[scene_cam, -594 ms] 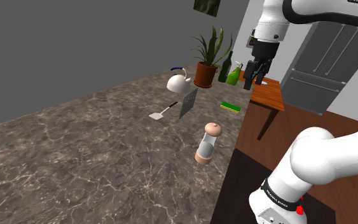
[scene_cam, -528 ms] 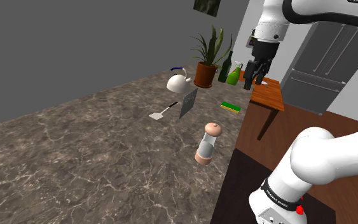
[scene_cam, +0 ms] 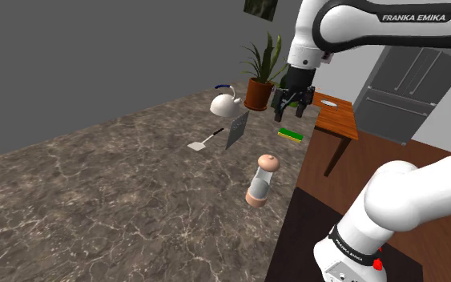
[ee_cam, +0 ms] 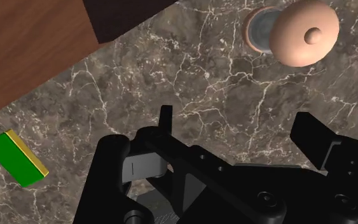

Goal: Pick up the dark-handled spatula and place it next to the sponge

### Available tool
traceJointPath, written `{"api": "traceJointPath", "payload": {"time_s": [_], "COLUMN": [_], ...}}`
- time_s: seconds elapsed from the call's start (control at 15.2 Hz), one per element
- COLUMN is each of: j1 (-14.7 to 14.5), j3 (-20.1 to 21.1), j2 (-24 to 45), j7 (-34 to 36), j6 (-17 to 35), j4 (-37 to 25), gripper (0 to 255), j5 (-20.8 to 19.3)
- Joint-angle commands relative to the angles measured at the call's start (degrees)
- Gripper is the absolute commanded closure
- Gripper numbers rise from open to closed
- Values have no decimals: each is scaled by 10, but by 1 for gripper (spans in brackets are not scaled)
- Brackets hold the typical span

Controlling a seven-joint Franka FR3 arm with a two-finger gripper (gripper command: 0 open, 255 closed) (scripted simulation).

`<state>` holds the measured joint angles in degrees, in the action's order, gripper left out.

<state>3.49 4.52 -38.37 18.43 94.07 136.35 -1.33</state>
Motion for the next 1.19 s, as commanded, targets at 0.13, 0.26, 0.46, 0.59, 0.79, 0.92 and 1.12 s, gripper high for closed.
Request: {"api": "traceJointPath", "payload": {"time_s": [0.13,0.26,0.46,0.59,0.79,0.92,1.12], "j1": [14,22,33,41,51,56,61], "j3": [29,42,59,68,78,82,82], "j2": [72,110,172,214,279,323,388], "j7": [84,124,184,224,284,324,382], "j6": [69,102,147,174,210,230,255], "j4": [-9,-18,-39,-57,-89,-115,-158], "gripper": [0,0,0,0,0,0,0], "j5": [15,18,17,13,3,-7,-24]}}
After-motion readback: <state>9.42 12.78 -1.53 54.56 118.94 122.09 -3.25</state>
